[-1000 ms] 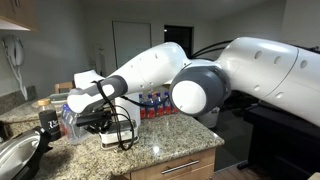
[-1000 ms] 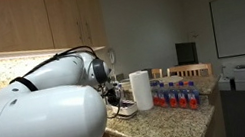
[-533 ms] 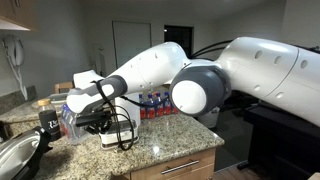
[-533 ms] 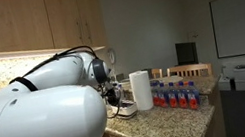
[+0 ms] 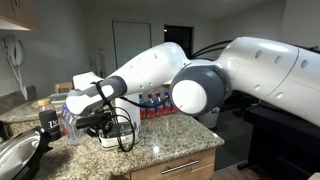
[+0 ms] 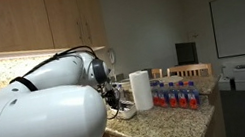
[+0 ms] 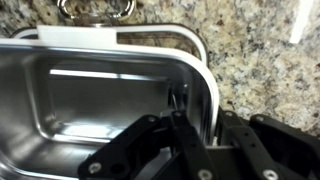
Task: Put the container on top of the lid
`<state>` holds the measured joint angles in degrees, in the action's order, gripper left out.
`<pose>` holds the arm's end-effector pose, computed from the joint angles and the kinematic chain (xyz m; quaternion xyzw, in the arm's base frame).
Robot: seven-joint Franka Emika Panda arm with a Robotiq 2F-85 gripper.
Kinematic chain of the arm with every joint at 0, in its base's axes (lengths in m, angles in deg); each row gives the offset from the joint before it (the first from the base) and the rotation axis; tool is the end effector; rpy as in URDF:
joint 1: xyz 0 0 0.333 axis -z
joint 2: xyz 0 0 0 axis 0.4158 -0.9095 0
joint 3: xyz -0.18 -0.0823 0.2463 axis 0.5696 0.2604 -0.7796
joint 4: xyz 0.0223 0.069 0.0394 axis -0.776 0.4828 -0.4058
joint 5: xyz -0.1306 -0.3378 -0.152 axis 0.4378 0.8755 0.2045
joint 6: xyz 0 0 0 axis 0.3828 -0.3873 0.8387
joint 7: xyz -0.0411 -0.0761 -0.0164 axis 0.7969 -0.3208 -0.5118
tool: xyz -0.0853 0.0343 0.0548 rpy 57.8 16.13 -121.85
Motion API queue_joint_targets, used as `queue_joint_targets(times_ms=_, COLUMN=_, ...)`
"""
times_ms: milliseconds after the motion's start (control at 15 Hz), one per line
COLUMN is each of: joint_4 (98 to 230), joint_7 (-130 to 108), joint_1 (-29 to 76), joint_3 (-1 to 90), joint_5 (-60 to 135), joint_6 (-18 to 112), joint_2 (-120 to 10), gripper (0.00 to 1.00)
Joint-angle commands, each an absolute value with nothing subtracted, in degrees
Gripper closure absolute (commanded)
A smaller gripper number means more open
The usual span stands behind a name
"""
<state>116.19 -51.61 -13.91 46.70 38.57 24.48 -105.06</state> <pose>0.6583 0.4573 0.2221 0.9942 -0.0670 0.0638 0.0555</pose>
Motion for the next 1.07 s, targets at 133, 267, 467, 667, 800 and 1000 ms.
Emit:
queue_joint_targets(times_ms=133, joint_4=120.58, joint_7=-50.41, joint_1=-13.99, joint_3=45.86, joint_5=38.35, joint_6=24.02, joint_2=-102.63, gripper=0.29)
queue_joint_targets(times_ms=267, joint_4=120.84, joint_7=-50.19, joint_1=-14.06, joint_3=45.79, joint_5=38.52, joint_6=24.15, joint_2=-102.45, gripper=0.16)
queue_joint_targets(times_ms=467, joint_4=121.07, joint_7=-50.20, joint_1=-14.32, joint_3=46.00, joint_5=38.93, joint_6=24.35, joint_2=-101.94, gripper=0.02)
queue_joint_targets(times_ms=667, joint_4=122.12, joint_7=-49.11, joint_1=-14.44, joint_3=45.77, joint_5=38.95, joint_6=24.95, joint_2=-100.34, gripper=0.00)
queue_joint_targets(times_ms=800, joint_4=122.99, joint_7=-46.64, joint_1=-14.18, joint_3=44.65, joint_5=38.31, joint_6=23.64, joint_2=-98.66, gripper=0.00)
queue_joint_targets(times_ms=1000, joint_4=125.52, joint_7=-42.94, joint_1=-14.02, joint_3=43.50, joint_5=38.35, joint_6=22.65, joint_2=-95.21, gripper=0.00)
